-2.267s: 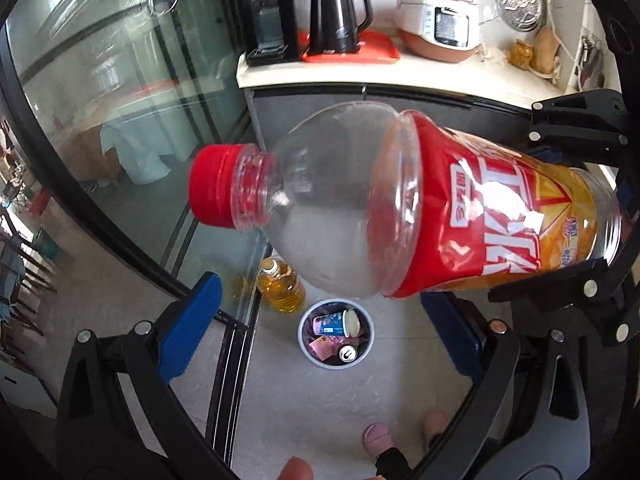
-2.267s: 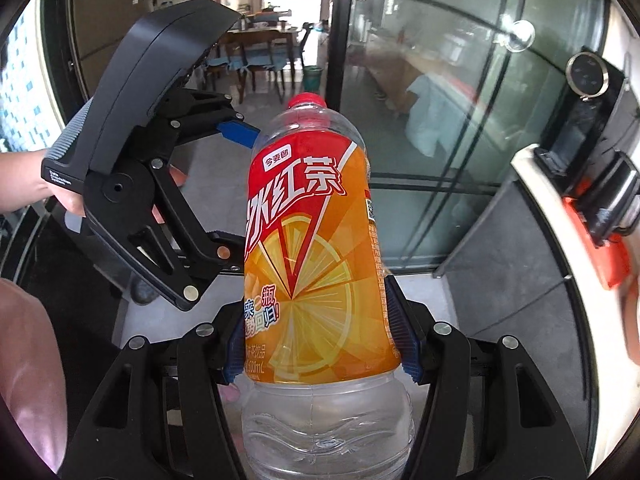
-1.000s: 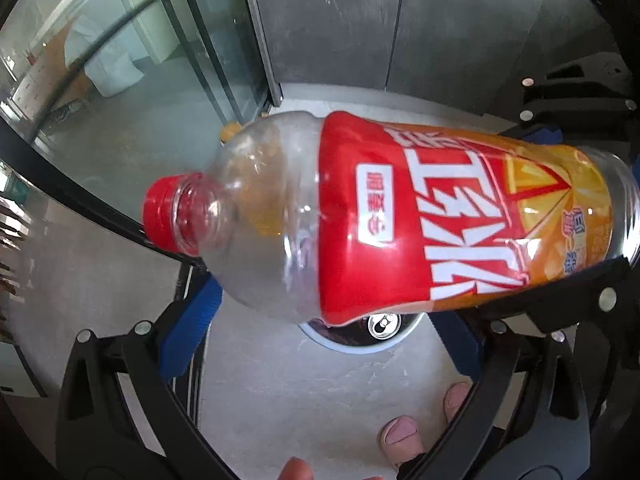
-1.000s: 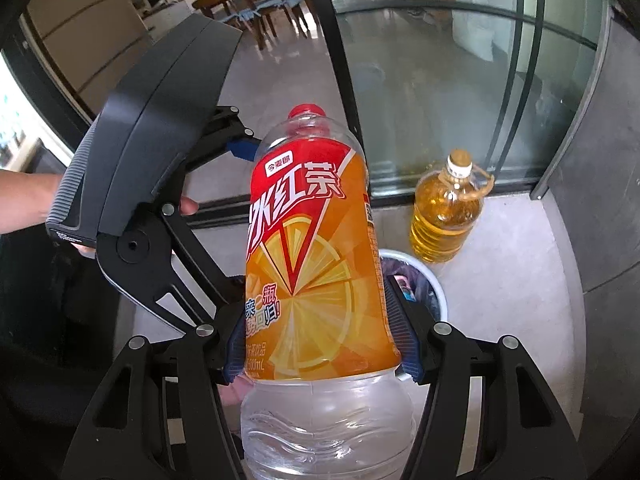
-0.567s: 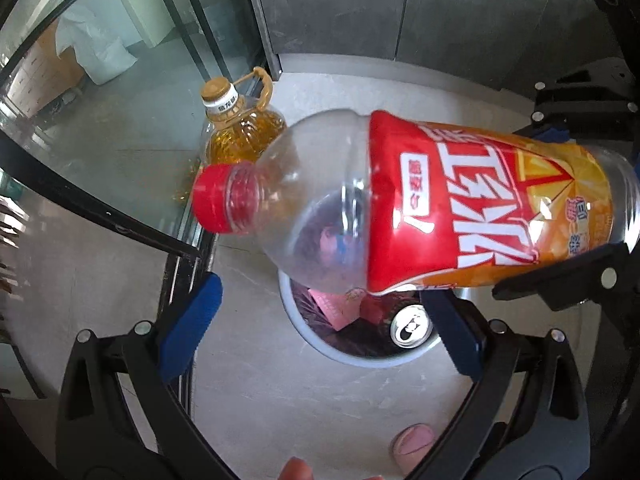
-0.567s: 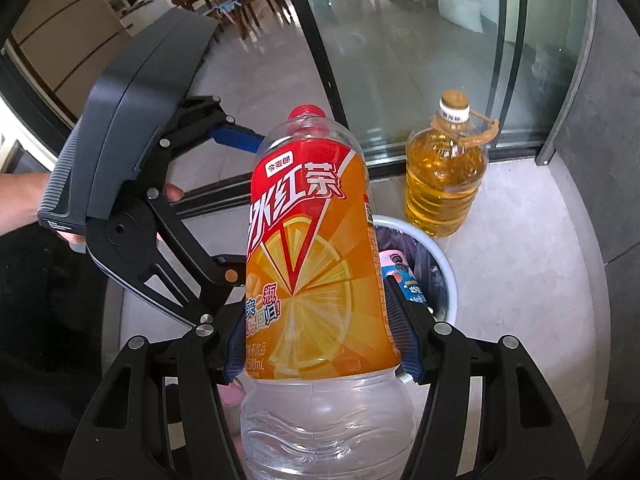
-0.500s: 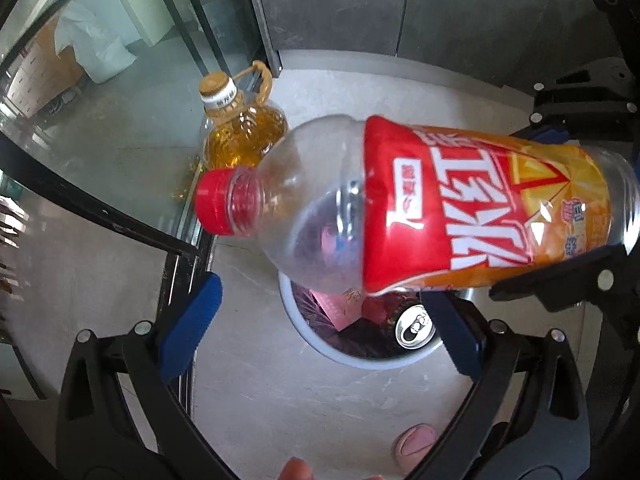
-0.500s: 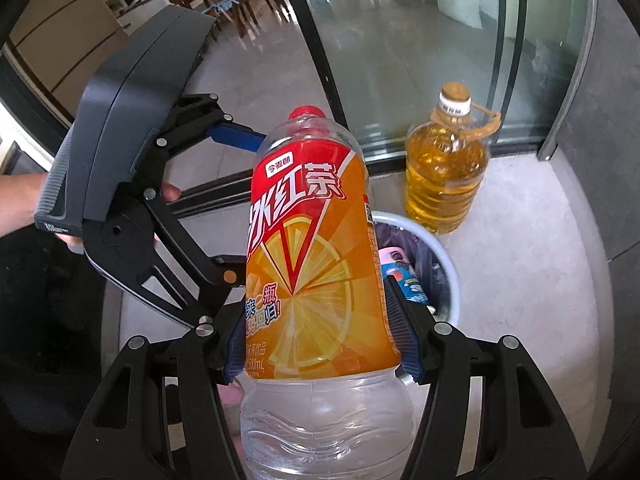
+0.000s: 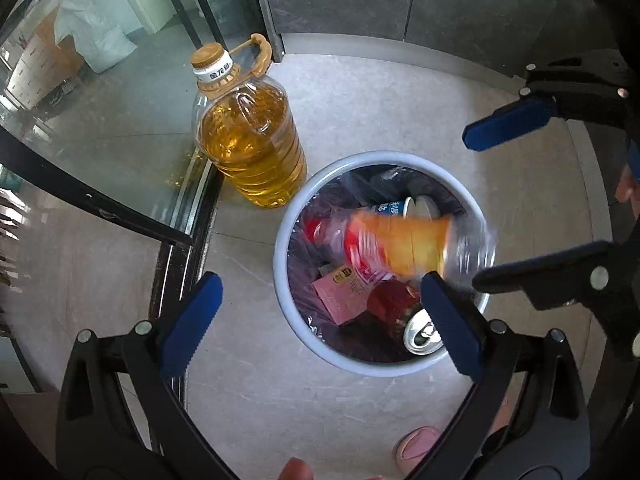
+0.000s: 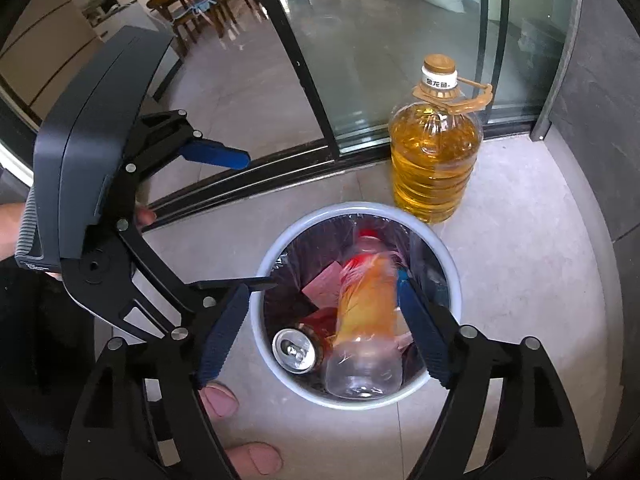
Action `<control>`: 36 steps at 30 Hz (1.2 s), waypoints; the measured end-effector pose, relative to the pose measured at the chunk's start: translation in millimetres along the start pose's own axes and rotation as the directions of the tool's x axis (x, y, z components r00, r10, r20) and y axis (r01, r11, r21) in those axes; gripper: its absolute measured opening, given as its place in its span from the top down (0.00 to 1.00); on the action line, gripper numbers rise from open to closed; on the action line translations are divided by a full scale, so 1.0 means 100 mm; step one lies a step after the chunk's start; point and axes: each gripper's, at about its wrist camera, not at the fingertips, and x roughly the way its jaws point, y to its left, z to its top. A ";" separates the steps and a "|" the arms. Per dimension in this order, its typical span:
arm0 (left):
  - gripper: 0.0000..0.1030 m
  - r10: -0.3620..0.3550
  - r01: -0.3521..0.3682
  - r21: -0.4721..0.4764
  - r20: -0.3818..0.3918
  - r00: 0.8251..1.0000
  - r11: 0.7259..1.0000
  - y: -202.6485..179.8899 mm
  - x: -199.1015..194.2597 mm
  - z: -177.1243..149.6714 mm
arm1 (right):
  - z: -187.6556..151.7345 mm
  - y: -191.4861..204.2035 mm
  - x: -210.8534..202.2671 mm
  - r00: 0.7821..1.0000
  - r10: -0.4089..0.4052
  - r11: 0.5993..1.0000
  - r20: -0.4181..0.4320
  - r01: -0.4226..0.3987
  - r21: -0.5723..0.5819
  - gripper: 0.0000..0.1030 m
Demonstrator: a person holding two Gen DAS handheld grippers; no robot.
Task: Collect trash
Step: 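Open the right gripper to drop the bottle into the bin, then return both grippers to the counter near the silver foil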
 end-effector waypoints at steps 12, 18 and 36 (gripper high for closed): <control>0.06 0.001 -0.001 -0.027 0.005 1.000 1.000 0.03 -0.32 0.03 | -0.03 -0.02 -0.34 0.999 0.009 0.998 0.052 -0.012 0.057 0.24; 0.06 0.035 -0.035 -0.011 0.017 0.999 0.999 -0.04 -0.81 0.08 | -0.07 0.17 -0.80 0.995 0.001 0.995 0.104 -0.012 0.101 0.24; 0.06 0.068 -0.082 0.133 0.107 0.992 0.988 -0.64 -3.30 0.53 | -0.27 1.24 -3.25 0.932 -0.223 0.937 0.284 0.125 0.327 0.20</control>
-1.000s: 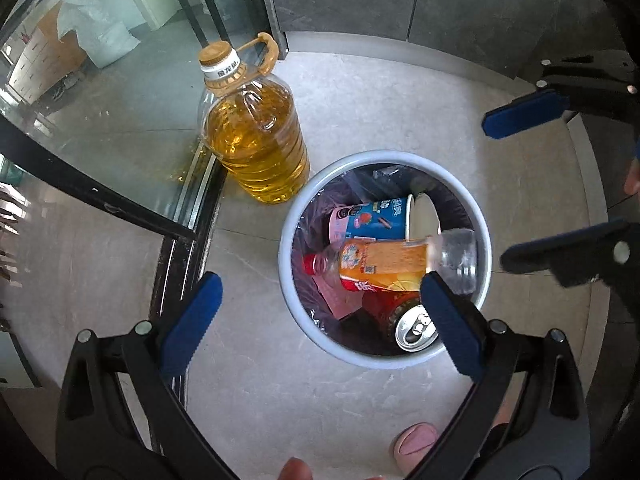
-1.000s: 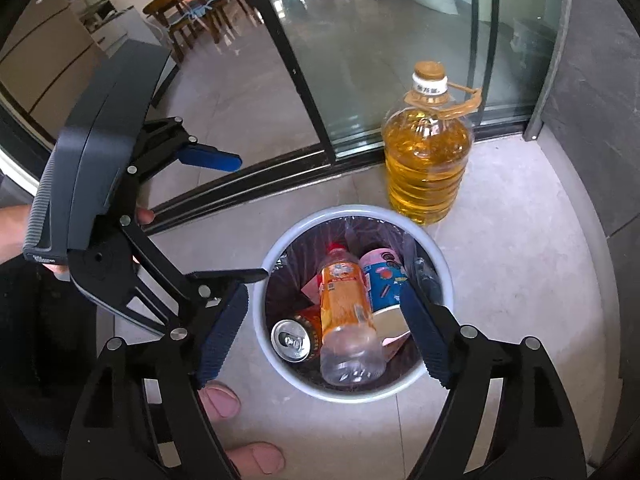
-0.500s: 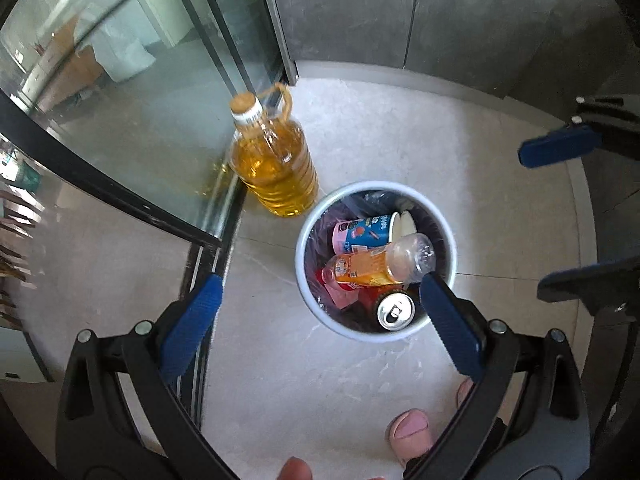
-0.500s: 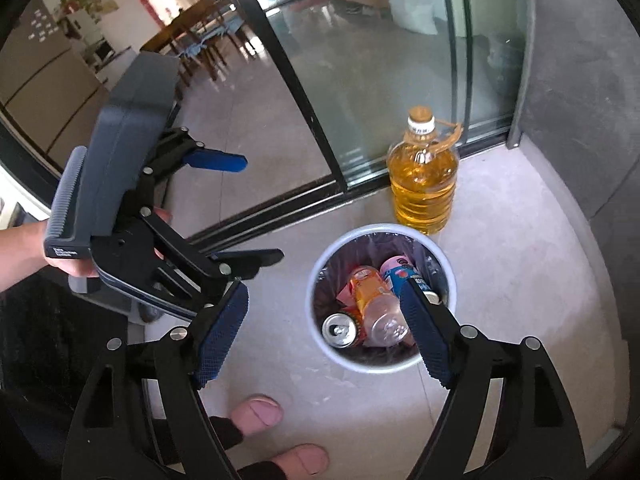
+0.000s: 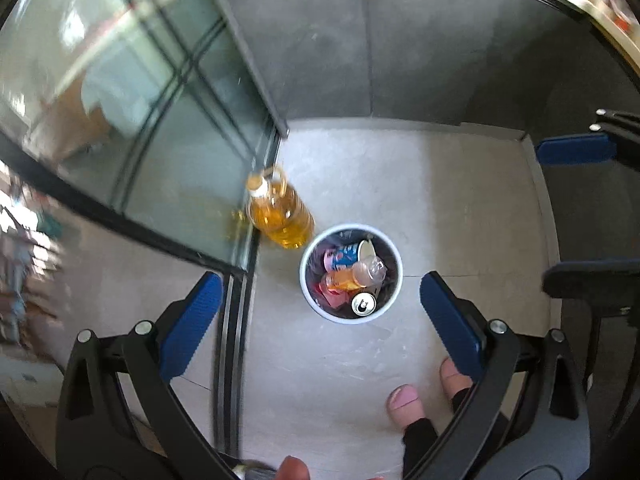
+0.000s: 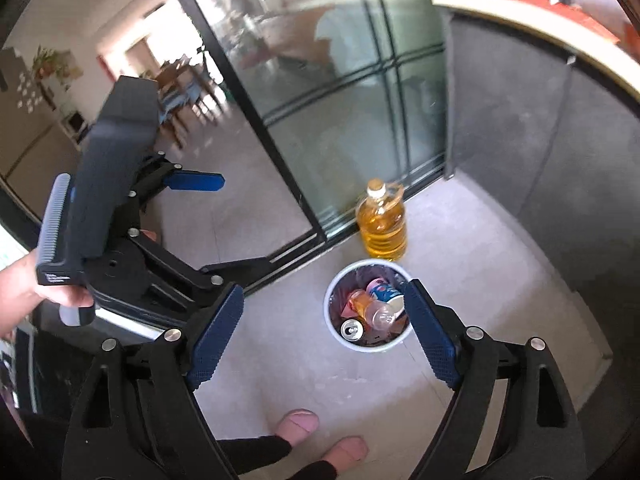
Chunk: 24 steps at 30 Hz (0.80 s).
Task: Collect trash
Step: 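Return both grippers to the counter near the silver foil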
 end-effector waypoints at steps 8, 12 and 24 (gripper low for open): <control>0.06 -0.118 0.102 0.155 0.098 0.988 0.983 -0.41 -0.95 0.37 | -0.22 0.11 -1.28 0.974 -0.196 0.973 0.113 0.179 0.145 0.16; 0.06 -0.137 0.088 0.276 0.167 0.976 0.957 -0.77 -1.32 0.50 | -0.43 0.16 -1.82 0.945 -0.291 0.946 0.151 0.261 0.194 0.15; 0.06 -0.205 0.071 0.474 0.236 0.950 0.878 -1.73 -2.02 0.47 | -1.02 0.13 -2.93 0.884 -0.417 0.878 0.212 0.331 0.346 0.08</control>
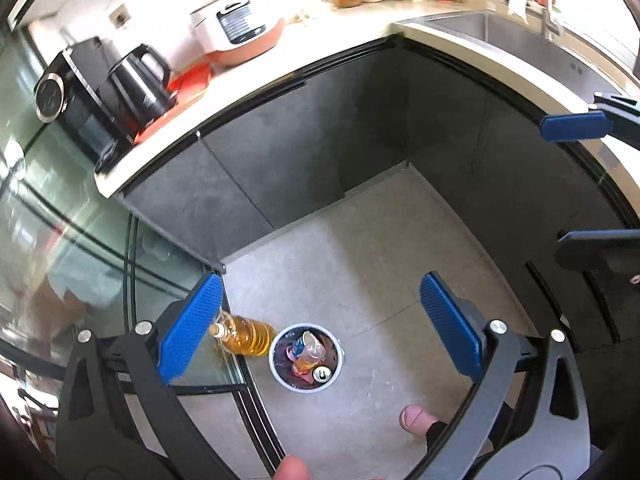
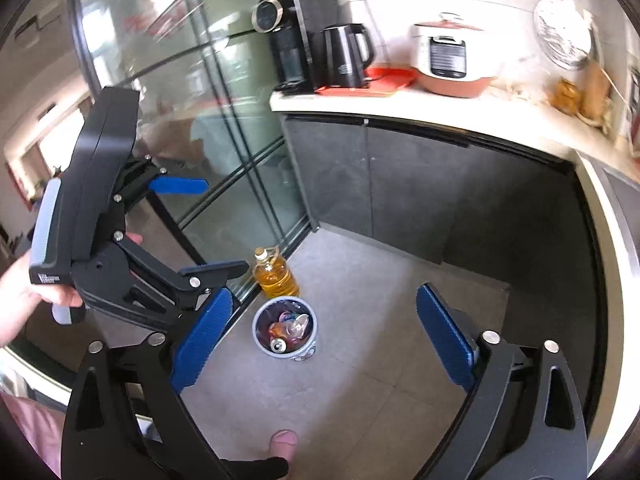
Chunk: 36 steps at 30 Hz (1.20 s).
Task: Collect trash
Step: 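Return both grippers to the counter near the silver foil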
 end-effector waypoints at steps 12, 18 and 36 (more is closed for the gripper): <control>0.06 -0.046 0.038 0.106 0.075 0.996 0.994 -0.85 -0.36 0.43 | -0.39 -0.57 -1.00 0.992 -0.089 0.993 0.087 0.081 0.087 0.05; 0.06 -0.123 0.101 0.173 0.121 0.985 0.980 -1.38 -0.54 0.69 | -0.63 -0.88 -1.57 0.976 -0.186 0.975 0.112 0.169 0.144 0.05; 0.06 -0.377 0.271 0.456 0.158 0.913 0.848 -3.28 -1.02 1.17 | -1.78 -1.63 -3.10 0.865 -0.493 0.816 0.099 0.419 0.399 0.05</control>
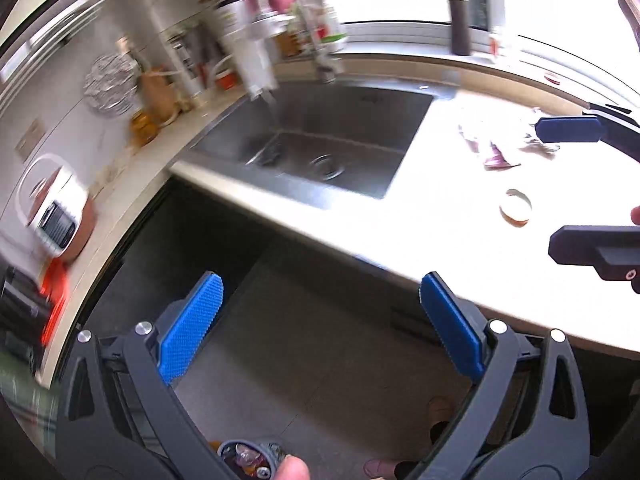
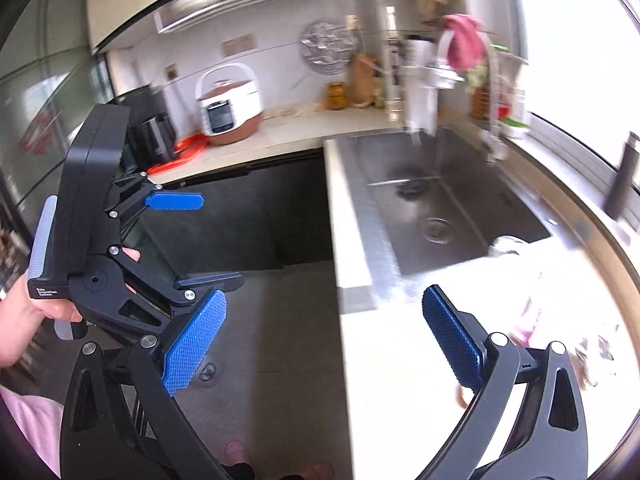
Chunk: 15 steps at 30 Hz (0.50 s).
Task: Collect trash
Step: 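Return both grippers to the counter near the silver foil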
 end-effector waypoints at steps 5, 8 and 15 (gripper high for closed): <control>0.06 -0.058 0.057 0.055 0.012 0.998 0.997 -0.42 0.10 0.27 | -0.18 -0.43 -0.29 0.997 -0.074 0.995 0.009 0.074 0.069 0.05; 0.06 -0.092 0.091 0.084 0.015 0.996 0.992 -0.67 0.15 0.40 | -0.29 -0.64 -0.45 0.993 -0.114 0.987 0.021 0.110 0.117 0.05; 0.06 -0.146 0.143 0.139 0.013 0.989 0.980 -1.13 0.24 0.60 | -0.60 -1.01 -0.72 0.983 -0.183 0.964 0.004 0.178 0.195 0.05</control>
